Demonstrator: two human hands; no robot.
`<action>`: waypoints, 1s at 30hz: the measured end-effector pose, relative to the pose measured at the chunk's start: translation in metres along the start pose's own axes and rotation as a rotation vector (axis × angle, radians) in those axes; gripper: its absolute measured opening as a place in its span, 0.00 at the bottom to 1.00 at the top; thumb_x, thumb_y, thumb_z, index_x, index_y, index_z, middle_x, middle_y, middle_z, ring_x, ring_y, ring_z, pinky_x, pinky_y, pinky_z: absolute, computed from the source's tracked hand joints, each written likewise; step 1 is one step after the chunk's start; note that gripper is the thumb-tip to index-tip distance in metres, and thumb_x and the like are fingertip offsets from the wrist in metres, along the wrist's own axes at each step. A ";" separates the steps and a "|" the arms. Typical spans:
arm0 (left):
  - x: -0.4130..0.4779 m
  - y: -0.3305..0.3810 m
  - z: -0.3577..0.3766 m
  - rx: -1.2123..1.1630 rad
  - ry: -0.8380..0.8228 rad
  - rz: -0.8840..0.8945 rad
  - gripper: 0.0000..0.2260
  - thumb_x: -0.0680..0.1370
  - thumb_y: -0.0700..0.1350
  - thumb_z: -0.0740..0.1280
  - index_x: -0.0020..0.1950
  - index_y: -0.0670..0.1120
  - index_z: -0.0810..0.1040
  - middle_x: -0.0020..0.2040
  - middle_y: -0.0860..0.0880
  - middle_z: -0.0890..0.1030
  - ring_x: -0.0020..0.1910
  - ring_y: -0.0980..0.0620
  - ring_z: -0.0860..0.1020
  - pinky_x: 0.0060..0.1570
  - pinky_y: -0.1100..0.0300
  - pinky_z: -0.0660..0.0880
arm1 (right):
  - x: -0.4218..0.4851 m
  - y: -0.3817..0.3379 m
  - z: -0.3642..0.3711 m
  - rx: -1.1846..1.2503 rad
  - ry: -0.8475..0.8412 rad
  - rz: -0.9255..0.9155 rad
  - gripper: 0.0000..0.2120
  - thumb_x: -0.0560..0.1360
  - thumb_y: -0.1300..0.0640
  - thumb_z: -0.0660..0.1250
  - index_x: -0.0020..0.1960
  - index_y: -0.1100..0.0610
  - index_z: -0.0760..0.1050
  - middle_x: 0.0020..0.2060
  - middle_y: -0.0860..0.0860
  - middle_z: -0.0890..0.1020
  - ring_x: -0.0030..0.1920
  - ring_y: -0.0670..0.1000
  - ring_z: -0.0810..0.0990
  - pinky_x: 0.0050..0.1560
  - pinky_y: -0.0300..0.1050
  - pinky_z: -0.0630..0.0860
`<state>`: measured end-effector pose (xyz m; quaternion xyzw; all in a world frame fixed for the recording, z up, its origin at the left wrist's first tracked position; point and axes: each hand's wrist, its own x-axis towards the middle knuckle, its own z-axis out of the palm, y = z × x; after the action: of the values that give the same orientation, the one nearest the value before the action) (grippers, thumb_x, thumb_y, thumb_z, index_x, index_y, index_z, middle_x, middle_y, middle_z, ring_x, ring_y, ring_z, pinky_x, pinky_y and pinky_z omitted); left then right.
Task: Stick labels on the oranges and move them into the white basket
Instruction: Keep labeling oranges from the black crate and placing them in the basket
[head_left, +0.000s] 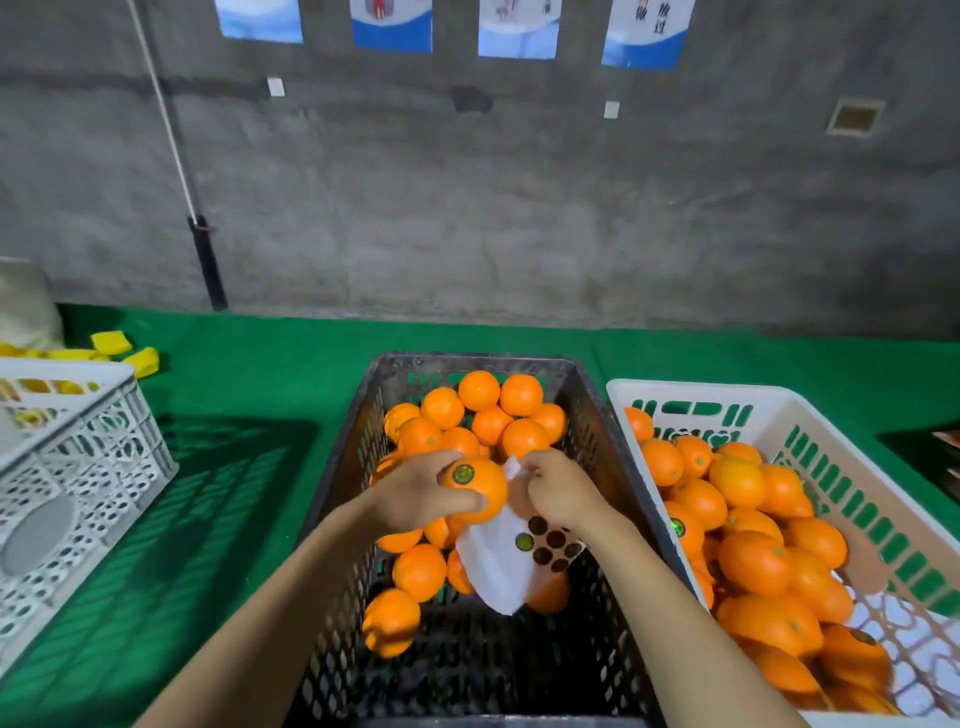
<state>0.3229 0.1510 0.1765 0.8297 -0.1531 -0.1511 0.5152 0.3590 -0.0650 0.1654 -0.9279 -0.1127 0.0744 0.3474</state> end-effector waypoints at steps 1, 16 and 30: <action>-0.001 -0.004 -0.004 -0.028 0.094 0.036 0.13 0.72 0.57 0.73 0.39 0.54 0.70 0.36 0.54 0.67 0.34 0.55 0.67 0.36 0.61 0.65 | -0.002 0.001 0.000 0.015 -0.041 -0.005 0.08 0.78 0.65 0.57 0.48 0.61 0.75 0.42 0.60 0.76 0.43 0.58 0.74 0.42 0.48 0.66; -0.011 0.019 0.014 -0.503 0.228 0.031 0.22 0.72 0.68 0.70 0.64 0.65 0.77 0.66 0.59 0.79 0.66 0.55 0.77 0.69 0.48 0.70 | -0.015 -0.034 0.010 0.618 -0.118 -0.248 0.23 0.80 0.60 0.69 0.72 0.49 0.68 0.66 0.46 0.78 0.65 0.46 0.78 0.64 0.47 0.76; 0.004 0.005 0.017 -0.187 0.626 -0.075 0.18 0.74 0.61 0.72 0.32 0.50 0.76 0.31 0.57 0.79 0.31 0.59 0.76 0.38 0.61 0.68 | -0.011 -0.044 0.000 0.938 0.269 0.134 0.24 0.71 0.39 0.75 0.58 0.55 0.79 0.43 0.52 0.87 0.44 0.53 0.87 0.40 0.43 0.80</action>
<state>0.3190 0.1339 0.1732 0.7899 0.0581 0.0789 0.6054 0.3417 -0.0352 0.1951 -0.6783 0.0386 0.0188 0.7336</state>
